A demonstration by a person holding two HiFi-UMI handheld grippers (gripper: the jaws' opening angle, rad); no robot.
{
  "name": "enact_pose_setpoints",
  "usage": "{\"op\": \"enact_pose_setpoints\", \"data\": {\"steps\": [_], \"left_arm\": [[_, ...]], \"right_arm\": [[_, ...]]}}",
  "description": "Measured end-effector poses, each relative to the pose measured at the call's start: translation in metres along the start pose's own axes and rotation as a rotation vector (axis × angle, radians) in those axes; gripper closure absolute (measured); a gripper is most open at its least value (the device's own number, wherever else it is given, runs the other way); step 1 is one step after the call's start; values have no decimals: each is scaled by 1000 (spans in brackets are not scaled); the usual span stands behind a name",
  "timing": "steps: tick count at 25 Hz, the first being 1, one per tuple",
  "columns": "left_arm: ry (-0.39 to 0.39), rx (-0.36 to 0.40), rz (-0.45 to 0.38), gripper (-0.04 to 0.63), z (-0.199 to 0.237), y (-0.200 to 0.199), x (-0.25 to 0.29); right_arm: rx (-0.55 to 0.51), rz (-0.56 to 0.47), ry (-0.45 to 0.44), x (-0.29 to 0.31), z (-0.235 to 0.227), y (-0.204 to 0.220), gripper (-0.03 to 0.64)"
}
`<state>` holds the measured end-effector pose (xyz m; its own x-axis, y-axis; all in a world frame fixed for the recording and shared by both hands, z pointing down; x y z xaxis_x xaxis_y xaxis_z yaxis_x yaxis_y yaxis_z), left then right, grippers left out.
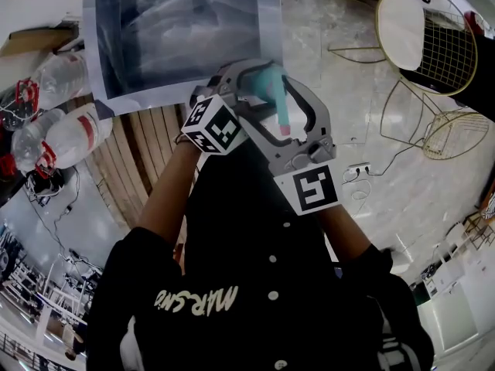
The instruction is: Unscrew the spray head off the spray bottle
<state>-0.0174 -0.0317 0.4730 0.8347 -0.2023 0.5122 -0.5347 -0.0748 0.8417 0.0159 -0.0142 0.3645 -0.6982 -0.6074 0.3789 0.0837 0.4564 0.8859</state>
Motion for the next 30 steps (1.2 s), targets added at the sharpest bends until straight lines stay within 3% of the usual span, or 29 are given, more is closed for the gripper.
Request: {"op": "enact_pose_setpoints", "data": {"steps": [4, 7, 9, 11, 14, 17, 19, 22, 30], "left_arm": [[1, -17, -30, 207, 6, -12, 0], [2, -22, -34, 207, 6, -10, -1], [4, -19, -36, 207, 6, -10, 0], [8, -17, -38, 207, 6, -11, 0], [18, -4, -44, 207, 5, -11, 0], [27, 12, -48, 207, 4, -11, 0], [28, 12, -50, 207, 5, -11, 1], [34, 12, -53, 207, 7, -12, 4], [44, 26, -54, 207, 5, -11, 1]], "right_arm": [[-46, -2, -17, 7, -6, -2, 277], [-127, -10, -49, 12, -14, -3, 391], [-187, -5, -118, 13, -20, -4, 461], [-255, 21, -249, 13, -22, -4, 469], [-343, 75, -533, 13, -26, -7, 472], [-300, 154, -786, 16, -33, -11, 474], [-275, 216, -859, 18, -36, -12, 474], [-292, 254, -873, 18, -39, -11, 475], [-325, 238, -795, 15, -32, -11, 476]]}}
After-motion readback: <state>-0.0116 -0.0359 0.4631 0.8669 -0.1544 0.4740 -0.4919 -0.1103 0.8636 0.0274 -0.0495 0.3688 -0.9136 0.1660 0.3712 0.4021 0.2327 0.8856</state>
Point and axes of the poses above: the fingertips, and each gripper's own axes: x forward along the fingers, z to its left, y out of its underside, the point moved 6 cm from there along -x, backward along the fingers, and after that the axes turned 13 degrees about x, right-handed, at the moved point
